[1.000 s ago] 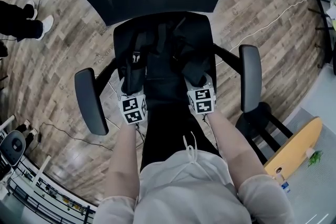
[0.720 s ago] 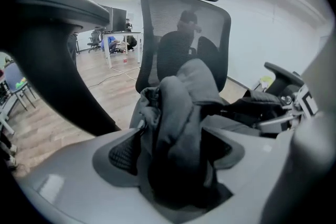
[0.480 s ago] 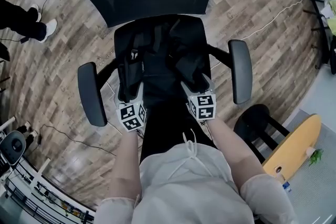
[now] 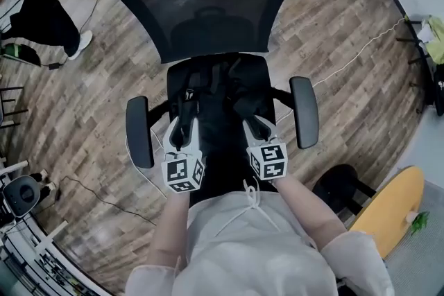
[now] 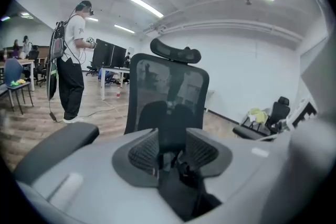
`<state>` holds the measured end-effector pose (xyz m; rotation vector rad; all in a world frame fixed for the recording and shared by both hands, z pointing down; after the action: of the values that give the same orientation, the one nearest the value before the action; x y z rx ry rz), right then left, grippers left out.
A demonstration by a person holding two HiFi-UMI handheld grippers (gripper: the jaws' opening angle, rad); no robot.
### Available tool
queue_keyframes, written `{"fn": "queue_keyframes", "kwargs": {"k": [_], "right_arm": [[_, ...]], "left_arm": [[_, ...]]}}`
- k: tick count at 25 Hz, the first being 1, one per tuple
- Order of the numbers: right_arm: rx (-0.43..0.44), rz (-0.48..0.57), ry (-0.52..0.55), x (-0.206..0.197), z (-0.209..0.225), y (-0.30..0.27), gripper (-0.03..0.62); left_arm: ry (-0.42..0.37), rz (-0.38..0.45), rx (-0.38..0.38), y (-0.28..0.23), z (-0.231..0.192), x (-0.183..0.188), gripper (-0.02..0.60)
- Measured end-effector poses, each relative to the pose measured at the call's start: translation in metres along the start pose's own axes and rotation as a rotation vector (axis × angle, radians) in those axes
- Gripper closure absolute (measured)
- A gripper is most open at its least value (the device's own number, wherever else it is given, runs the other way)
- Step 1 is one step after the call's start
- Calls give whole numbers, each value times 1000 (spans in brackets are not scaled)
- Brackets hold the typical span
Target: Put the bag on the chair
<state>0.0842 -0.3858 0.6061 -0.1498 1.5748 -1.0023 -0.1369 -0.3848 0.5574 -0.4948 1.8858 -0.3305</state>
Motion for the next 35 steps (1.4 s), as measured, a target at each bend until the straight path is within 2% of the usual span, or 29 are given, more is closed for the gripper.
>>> {"fn": "queue_keyframes", "kwargs": {"k": [3, 5, 8, 12, 16, 23, 26, 29, 35], "right_arm": [[-15, 69, -10, 40, 4, 22, 566], [-9, 108, -10, 67, 6, 34, 582], [12, 182, 34, 109, 7, 55, 595], [2, 315, 89, 175, 8, 87, 595], [-15, 423, 113, 232, 6, 120, 595], [-52, 558, 93, 296, 1, 168, 597], [-60, 627, 124, 307, -8, 182, 597], [-71, 638, 143, 309, -16, 187, 597], [-72, 632, 141, 312, -21, 190, 597]], "left_arm": [[-8, 45, -30, 12, 24, 35, 497], [-32, 84, -50, 21, 38, 61, 531], [-68, 186, -86, 37, 59, 112, 574], [-92, 289, -142, 52, 83, 184, 574], [-136, 327, -203, 68, 106, 229, 574], [-211, 409, -243, 102, 125, 278, 574], [-156, 448, -281, 115, 123, 290, 574], [-86, 466, -311, 125, 118, 298, 574], [-118, 458, -315, 128, 116, 305, 574]]}}
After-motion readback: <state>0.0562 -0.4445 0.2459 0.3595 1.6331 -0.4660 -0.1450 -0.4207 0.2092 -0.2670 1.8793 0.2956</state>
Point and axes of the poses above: the fingertips, and each gripper's own axes: y backward along the fingers, z to its right, x out of its top, the point moved 6 cm from there along y, backward along the fingers, and after that the axes turned 11 degrees about y, right-handed, at the moved point
